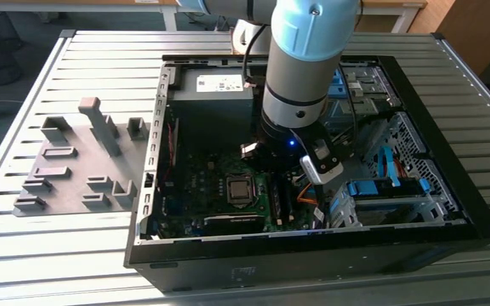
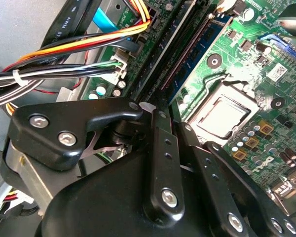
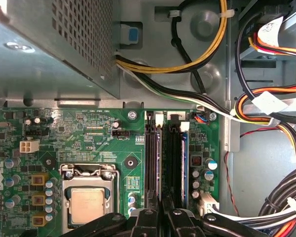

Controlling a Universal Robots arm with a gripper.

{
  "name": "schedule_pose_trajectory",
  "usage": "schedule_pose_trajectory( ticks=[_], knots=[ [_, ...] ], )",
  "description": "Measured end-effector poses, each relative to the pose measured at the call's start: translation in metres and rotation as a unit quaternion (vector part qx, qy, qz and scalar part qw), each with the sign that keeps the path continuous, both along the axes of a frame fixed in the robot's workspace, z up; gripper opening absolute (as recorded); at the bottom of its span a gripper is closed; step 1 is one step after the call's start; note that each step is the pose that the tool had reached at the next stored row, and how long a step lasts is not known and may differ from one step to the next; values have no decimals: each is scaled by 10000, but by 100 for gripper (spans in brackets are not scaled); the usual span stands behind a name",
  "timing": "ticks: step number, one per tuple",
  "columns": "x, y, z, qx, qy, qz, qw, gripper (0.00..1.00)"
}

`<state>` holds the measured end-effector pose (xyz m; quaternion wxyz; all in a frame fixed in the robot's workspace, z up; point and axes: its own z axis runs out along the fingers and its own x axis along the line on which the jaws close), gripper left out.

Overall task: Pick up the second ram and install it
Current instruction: 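Press down the second ram until it locks into place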

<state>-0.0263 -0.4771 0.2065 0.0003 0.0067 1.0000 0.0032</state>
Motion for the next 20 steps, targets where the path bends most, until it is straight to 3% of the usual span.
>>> schedule_pose_trajectory(
  ticks=[7,8,12,20],
  knots=[
    [0,1,-1,2,3,0,10000,15],
    [0,1,-1,1,3,0,10000,21],
    [0,0,4,0,5,0,10000,21],
    [0,0,134,-5,5,0,10000,21]
  ],
)
